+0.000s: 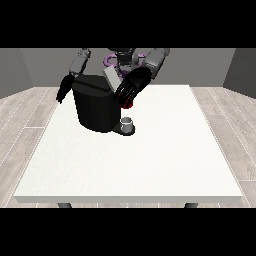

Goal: Insert the coffee pod into the coffee machine and close the lid

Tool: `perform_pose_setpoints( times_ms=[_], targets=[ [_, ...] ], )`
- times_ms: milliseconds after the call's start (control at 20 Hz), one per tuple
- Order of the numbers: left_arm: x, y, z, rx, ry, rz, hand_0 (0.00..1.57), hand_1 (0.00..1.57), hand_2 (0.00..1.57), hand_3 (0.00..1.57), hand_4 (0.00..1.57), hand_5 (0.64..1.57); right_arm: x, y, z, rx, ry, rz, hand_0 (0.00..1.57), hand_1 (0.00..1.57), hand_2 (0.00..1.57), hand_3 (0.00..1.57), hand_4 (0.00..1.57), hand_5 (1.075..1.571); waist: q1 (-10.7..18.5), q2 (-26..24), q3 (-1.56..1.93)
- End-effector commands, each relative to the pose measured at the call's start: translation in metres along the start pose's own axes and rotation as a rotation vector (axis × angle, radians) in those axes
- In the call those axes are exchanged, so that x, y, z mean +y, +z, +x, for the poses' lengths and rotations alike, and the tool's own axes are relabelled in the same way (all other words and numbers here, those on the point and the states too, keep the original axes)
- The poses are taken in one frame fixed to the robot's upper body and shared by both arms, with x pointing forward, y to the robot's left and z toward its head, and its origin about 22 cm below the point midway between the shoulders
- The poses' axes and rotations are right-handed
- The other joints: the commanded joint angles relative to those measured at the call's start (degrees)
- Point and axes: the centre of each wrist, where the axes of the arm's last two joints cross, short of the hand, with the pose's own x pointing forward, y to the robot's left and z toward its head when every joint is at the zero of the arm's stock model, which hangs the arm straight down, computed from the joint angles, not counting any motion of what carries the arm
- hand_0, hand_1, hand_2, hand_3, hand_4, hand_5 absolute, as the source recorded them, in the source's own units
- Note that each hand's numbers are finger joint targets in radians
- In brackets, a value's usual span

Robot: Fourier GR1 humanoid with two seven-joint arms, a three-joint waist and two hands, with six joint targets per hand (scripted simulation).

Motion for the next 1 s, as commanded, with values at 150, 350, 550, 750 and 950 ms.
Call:
perform_pose_setpoints(
  times_ms=[150,350,550,750,950],
  targets=[
    [-0.061,0.005,0.002,0.043,0.072,-0.126,0.0,0.0,0.0,0.15,0.0,1.571,-0.001,0.022,-0.043,0.15,-0.017,-0.037,0.0,0.0,0.0,0.0,0.0,1.571,5.6,-7.37,-0.21],
    [-0.085,0.017,-0.01,0.057,0.169,-0.217,0.0,0.0,0.0,0.0,0.0,1.571,-0.021,0.049,-0.077,0.206,-0.013,-0.026,0.0,0.0,0.0,0.0,0.0,1.571,7.34,-12.84,-0.21],
    [-0.136,0.024,0.005,0.079,0.306,-0.246,0.0,0.0,0.28,0.0,0.0,1.571,0.002,0.074,-0.093,0.288,-0.016,-0.017,0.0,0.0,0.0,0.0,0.0,1.571,9.11,-18.15,-0.25],
    [-0.212,0.06,0.008,0.08,0.745,-0.148,0.0,0.0,0.0,0.0,0.37,1.571,-0.03,0.098,-0.119,0.358,-0.011,-0.077,0.0,0.0,0.0,0.0,0.0,1.571,14.48,-24.28,-0.37],
    [-0.273,0.096,0.014,0.212,1.144,-0.133,0.0,0.0,0.0,0.0,0.0,1.571,-0.042,0.102,-0.121,0.394,-0.03,-0.078,0.0,0.0,0.0,0.0,0.0,1.571,18.18,-31.46,-0.4]
  ],
)
